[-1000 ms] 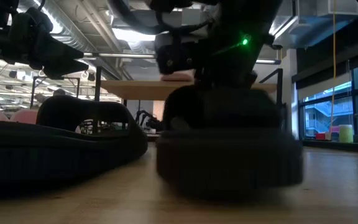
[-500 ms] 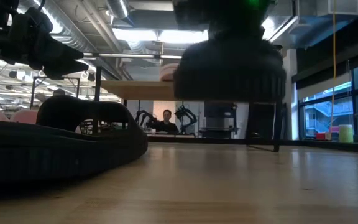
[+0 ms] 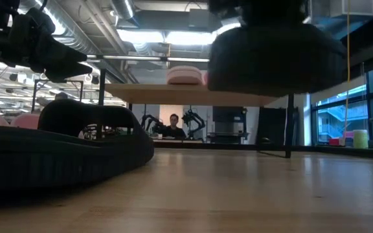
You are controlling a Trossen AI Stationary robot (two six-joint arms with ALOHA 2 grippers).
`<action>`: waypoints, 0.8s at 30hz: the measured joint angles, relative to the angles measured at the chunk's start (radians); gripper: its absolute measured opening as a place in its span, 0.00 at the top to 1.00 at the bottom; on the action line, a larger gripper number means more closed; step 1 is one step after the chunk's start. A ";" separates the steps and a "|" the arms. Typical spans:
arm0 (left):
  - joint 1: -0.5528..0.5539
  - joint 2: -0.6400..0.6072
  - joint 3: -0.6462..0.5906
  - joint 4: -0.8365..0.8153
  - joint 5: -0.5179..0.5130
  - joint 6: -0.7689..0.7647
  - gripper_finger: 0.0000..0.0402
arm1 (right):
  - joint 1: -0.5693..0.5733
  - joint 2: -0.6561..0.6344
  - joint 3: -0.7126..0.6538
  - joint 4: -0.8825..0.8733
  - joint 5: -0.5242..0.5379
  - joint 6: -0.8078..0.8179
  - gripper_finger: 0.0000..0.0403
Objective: Pick and place slides into the shelf
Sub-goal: Put the black slide under the shelf
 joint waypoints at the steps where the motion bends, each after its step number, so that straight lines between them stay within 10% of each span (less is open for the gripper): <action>1: 0.000 0.000 0.000 0.000 0.000 0.000 0.31 | 0.001 -0.016 -0.034 0.020 0.001 0.000 0.95; 24: 0.000 0.000 0.000 -0.004 0.000 0.053 0.31 | -0.164 -0.291 -0.696 0.805 -0.191 -0.314 0.95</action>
